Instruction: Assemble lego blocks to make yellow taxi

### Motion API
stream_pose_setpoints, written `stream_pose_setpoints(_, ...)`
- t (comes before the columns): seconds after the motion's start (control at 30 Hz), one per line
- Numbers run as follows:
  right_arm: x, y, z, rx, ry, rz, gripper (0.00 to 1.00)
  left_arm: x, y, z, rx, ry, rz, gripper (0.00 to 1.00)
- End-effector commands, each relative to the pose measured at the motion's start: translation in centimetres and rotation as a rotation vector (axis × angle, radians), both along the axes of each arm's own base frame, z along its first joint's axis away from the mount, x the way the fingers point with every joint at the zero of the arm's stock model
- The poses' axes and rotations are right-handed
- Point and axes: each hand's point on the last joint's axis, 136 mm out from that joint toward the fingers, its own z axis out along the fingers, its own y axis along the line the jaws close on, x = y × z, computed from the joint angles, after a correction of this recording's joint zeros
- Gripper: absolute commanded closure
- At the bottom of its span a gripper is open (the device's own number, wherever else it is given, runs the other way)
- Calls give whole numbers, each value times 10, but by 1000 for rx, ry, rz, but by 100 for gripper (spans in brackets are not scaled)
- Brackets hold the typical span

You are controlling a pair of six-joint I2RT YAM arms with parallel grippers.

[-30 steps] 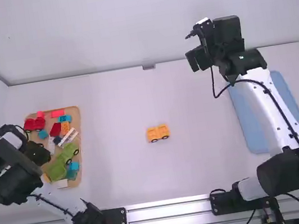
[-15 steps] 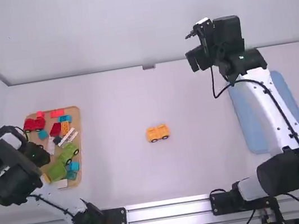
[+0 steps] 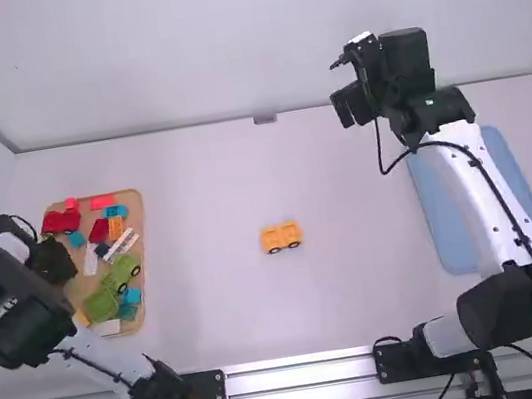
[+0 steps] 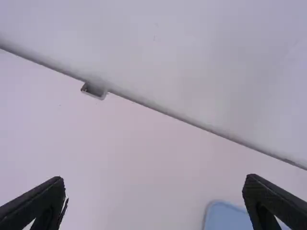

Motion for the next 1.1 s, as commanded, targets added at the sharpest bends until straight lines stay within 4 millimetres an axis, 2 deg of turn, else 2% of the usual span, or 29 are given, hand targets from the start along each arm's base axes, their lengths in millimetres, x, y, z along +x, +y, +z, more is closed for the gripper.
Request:
stream_pose_setpoints(0.0, 3, 3, 12, 8, -23, 7, 2, 20, 6, 47, 101, -104, -199, 98)
stream_pose_setpoints(0.03, 2, 6, 11, 18, -18, 21, 2, 23, 5, 60, 133, -131, -252, 98)
stream_pose_setpoints(0.13, 1, 13, 12, 43, -18, 58, 2, 26, 0, 79, 194, -144, -323, 98)
stream_pose_setpoints(0.17, 1, 21, 16, 70, -29, 95, 2, 26, -5, 94, 249, -148, -376, 98)
stream_pose_setpoints(0.23, 2, 27, 21, 91, -46, 122, 2, 29, -12, 108, 306, -161, -440, 98)
stream_pose_setpoints(0.27, 2, 30, 23, 102, -54, 137, 2, 34, -18, 119, 353, -181, -503, 98)
stream_pose_setpoints(0.3, 2, 35, 27, 121, -66, 166, 2, 46, -34, 135, 431, -223, -627, 98)
stream_pose_setpoints(0.33, 2, 38, 28, 129, -69, 177, 2, 52, -41, 142, 465, -246, -686, 98)
stream_pose_setpoints(0.37, 1, 42, 31, 145, -77, 202, 2, 64, -59, 155, 535, -296, -819, 98)
stream_pose_setpoints(0.43, -3, 53, 34, 183, -79, 261, 2, 90, -109, 183, 682, -433, -1122, 98)
stream_pose_setpoints(0.47, -7, 60, 36, 208, -73, 300, 2, 102, -148, 198, 760, -539, -1313, 98)
stream_pose_setpoints(0.5, -9, 63, 36, 218, -71, 316, 2, 105, -158, 201, 778, -567, -1359, 98)
stream_pose_setpoints(0.53, -11, 67, 37, 233, -68, 339, 2, 110, -187, 210, 825, -649, -1480, 98)
stream_pose_setpoints(0.57, -13, 73, 35, 254, -59, 371, 2, 112, -217, 217, 865, -735, -1599, 98)
stream_pose_setpoints(0.6, -13, 75, 34, 261, -57, 383, 2, 113, -229, 220, 875, -766, -1639, 98)
stream_pose_setpoints(0.63, -13, 84, 30, 291, -53, 436, 2, 113, -269, 227, 912, -884, -1778, 98)
stream_pose_setpoints(0.67, -12, 90, 26, 316, -49, 473, 2, 112, -295, 231, 928, -967, -1861, 98)
stream_pose_setpoints(0.73, -13, 102, 18, 361, -41, 541, 2, 106, -332, 236, 949, -1094, -1973, 98)
stream_pose_setpoints(0.8, -19, 121, 7, 451, -15, 677, 2, 94, -379, 240, 995, -1277, -2127, 98)
stream_pose_setpoints(0.83, -22, 129, 2, 491, -4, 736, 2, 88, -395, 241, 1009, -1346, -2176, 98)
stream_pose_setpoints(0.87, -24, 131, 1, 503, 1, 753, 2, 87, -400, 242, 1015, -1367, -2188, 98)
stream_pose_setpoints(0.93, -30, 143, -6, 592, 25, 879, 2, 75, -429, 244, 1030, -1508, -2264, 98)
stream_pose_setpoints(1.07, -42, 153, -8, 710, 62, 1024, 2, 67, -457, 249, 1024, -1649, -2299, 98)
